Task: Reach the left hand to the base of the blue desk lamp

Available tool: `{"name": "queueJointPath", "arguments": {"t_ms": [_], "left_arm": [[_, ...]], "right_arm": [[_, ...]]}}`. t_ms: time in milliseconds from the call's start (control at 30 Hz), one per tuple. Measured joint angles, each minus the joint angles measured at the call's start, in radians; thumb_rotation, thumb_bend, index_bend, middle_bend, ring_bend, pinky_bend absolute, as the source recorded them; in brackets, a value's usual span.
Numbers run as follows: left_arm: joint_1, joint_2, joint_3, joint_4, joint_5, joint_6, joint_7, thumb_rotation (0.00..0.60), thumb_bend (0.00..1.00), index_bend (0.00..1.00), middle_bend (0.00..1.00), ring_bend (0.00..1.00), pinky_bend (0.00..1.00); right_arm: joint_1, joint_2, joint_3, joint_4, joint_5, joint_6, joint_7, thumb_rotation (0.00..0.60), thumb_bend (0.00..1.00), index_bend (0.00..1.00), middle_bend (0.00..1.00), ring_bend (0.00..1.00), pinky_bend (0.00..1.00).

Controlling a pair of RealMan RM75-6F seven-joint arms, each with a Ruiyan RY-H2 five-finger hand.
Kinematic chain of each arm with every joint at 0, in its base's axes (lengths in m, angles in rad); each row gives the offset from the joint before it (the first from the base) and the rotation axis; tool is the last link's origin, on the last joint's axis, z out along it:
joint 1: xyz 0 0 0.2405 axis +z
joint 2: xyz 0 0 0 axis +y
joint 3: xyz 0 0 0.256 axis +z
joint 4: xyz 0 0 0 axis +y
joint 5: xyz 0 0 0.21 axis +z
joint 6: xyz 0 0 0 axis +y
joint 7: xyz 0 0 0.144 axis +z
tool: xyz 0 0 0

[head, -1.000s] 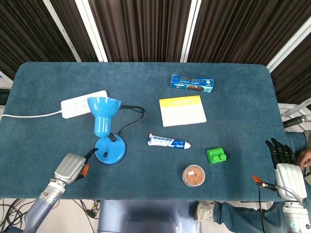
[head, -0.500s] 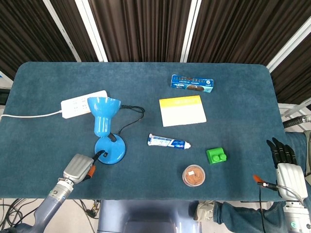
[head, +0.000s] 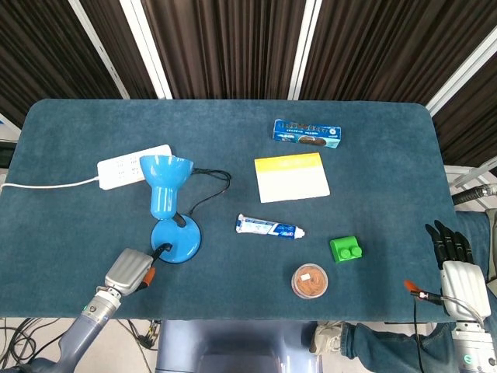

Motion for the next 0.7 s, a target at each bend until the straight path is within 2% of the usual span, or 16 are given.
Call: {"name": "queueJointPath", "arguments": {"t_ms": [700], "left_arm": [[-0.011, -0.005, 0.024, 0.01, -0.01, 0.0, 0.023, 0.6, 0.65, 0.11, 0.7, 0.7, 0.82]], "right_arm": [[0.002, 0.0, 0.003, 0.003, 0.008, -0.005, 0.003, 0.6, 0.1, 0.0, 0.02, 0.04, 0.0]]}}
